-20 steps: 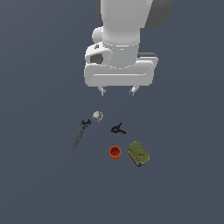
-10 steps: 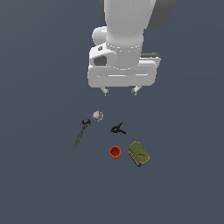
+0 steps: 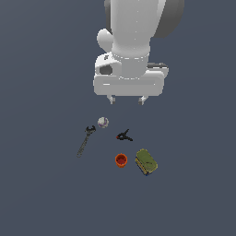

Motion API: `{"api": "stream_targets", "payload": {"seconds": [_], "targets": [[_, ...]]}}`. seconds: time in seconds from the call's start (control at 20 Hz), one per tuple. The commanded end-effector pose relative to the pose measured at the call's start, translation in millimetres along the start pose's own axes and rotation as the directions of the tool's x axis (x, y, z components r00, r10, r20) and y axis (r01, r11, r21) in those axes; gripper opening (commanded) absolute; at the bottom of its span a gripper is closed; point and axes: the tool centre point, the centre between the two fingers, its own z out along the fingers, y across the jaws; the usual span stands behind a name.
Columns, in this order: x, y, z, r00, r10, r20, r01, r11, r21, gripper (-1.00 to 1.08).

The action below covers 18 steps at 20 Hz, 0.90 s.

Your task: Pick up a designated object from a clutter of objects.

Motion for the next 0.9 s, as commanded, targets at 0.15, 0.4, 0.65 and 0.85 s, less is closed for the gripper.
{"api": "stream_targets", "payload": {"seconds": [0.15, 0.4, 0.65, 0.85], "targets": [[1.4, -1.2, 18.8, 0.996, 0.087, 0.003, -0.087, 0.996, 0.003, 1.00], [2.1, -2.6, 42.8, 0.980, 0.198, 0.006, -0.198, 0.980, 0.006, 1.00], [1.5, -3.9, 70.1, 0.946, 0.324, 0.010, -0.324, 0.946, 0.007, 1.00], [-0.2, -4.7, 91.7, 0.907, 0.420, 0.014, -0.420, 0.907, 0.006, 1.00]]}}
